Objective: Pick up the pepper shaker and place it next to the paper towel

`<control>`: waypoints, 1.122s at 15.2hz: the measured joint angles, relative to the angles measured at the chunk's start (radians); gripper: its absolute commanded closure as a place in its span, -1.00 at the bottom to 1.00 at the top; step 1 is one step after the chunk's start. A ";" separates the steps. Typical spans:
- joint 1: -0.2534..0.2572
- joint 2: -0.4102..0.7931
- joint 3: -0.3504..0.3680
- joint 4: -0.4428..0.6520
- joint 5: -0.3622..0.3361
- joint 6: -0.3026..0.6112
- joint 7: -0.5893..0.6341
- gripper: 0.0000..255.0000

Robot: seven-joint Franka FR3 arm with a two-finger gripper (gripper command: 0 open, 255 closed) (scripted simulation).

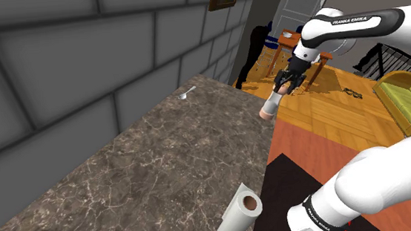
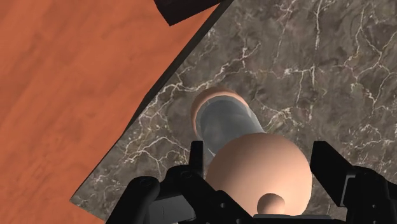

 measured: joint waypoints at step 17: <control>0.004 -0.034 0.023 0.198 -0.005 -0.229 0.029 1.00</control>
